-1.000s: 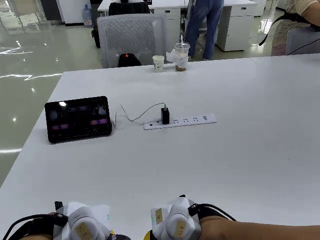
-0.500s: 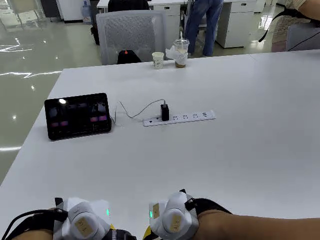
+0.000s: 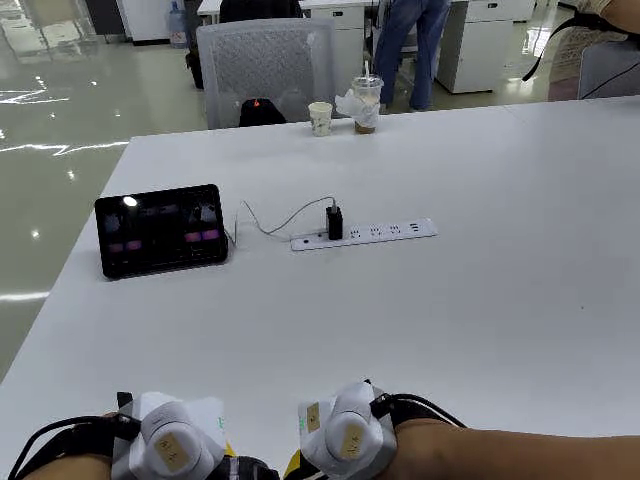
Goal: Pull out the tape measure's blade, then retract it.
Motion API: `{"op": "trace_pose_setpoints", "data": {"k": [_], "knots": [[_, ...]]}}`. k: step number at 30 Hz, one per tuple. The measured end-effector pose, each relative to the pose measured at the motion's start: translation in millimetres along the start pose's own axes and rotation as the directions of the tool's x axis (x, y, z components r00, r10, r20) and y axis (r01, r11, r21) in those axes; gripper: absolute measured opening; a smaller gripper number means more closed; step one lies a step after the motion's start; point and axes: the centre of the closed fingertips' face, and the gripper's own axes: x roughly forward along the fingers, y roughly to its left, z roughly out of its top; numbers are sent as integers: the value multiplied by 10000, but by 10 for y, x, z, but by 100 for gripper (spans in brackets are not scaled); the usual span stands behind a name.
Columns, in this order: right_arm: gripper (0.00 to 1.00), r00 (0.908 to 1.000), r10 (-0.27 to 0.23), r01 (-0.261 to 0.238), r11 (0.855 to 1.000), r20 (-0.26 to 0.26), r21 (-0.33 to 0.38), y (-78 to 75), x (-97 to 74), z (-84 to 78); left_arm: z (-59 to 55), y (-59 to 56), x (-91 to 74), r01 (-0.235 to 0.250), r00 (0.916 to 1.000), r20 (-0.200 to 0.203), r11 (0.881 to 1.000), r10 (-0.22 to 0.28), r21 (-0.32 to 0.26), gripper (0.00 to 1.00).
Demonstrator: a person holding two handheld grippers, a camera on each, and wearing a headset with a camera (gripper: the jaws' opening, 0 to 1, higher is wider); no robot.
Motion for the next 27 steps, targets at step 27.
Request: {"op": "trace_pose_setpoints", "data": {"k": [27], "knots": [[11,9998,-58,58,10000,-212,-3,-33,-103,-124,-1,-3,-1,-48,10000,19,10000,49,-50,31]]}}
